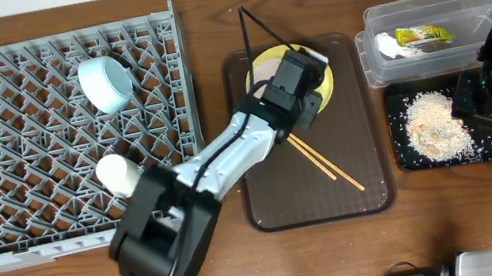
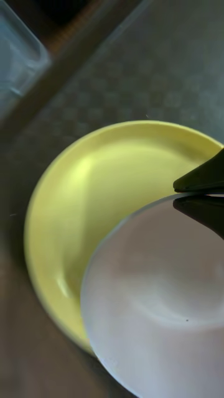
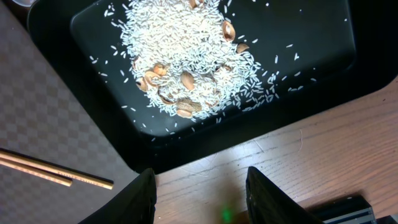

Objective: Sort waste into correct bins and load items into the dishwasher rack
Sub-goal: 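Carry the pink bowl left and set it into the rack, then release the pink bowl and withdraw the left gripper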

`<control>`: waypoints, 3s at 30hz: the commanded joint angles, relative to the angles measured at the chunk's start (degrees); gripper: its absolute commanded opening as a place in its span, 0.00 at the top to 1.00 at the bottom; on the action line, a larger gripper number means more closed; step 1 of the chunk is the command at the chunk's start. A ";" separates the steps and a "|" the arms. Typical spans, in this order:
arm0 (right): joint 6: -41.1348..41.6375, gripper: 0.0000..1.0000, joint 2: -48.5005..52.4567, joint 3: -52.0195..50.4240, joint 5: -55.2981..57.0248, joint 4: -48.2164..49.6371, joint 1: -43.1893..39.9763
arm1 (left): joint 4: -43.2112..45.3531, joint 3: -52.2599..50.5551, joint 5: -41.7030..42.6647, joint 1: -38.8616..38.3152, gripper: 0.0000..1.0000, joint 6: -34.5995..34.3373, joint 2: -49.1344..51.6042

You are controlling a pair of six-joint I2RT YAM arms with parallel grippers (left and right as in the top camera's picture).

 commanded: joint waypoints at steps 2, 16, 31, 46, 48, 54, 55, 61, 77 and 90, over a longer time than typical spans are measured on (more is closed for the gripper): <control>-0.81 0.55 -1.09 0.39 -0.04 -0.07 -0.48 | -2.32 0.31 -1.22 1.68 0.94 -0.04 -8.55; -0.81 0.55 -1.09 0.39 -0.04 0.15 -0.48 | -16.22 0.31 20.44 27.65 0.94 -9.88 -23.52; -0.79 0.55 -1.09 0.39 -0.04 0.15 -0.48 | -16.72 0.28 80.91 56.98 0.94 -18.97 -17.62; -0.98 0.55 -1.09 0.39 -0.04 0.02 -0.48 | -20.68 0.28 84.19 59.87 0.94 -24.55 -15.23; -0.98 0.55 -1.09 0.39 -0.04 0.09 -0.48 | -23.39 0.28 82.20 60.61 0.94 -24.55 -14.95; -0.98 0.55 -1.09 0.39 -0.04 0.09 -0.48 | -26.01 0.28 81.11 61.70 0.94 -24.35 -10.93; -0.98 0.55 -1.09 0.39 -0.07 0.07 -0.48 | -25.99 0.28 81.11 61.70 0.94 -24.33 -9.88; -1.44 0.55 -1.09 0.39 -0.07 -0.11 -0.48 | -25.97 0.28 77.07 62.12 0.94 -24.33 -4.13; -1.42 0.55 -1.09 0.39 -0.07 -0.48 -0.48 | -25.92 0.28 69.26 68.39 0.39 -20.85 -3.28; -1.42 0.55 -1.09 0.39 -0.07 -0.42 -0.48 | -27.04 0.31 52.13 68.94 0.11 -19.56 -16.28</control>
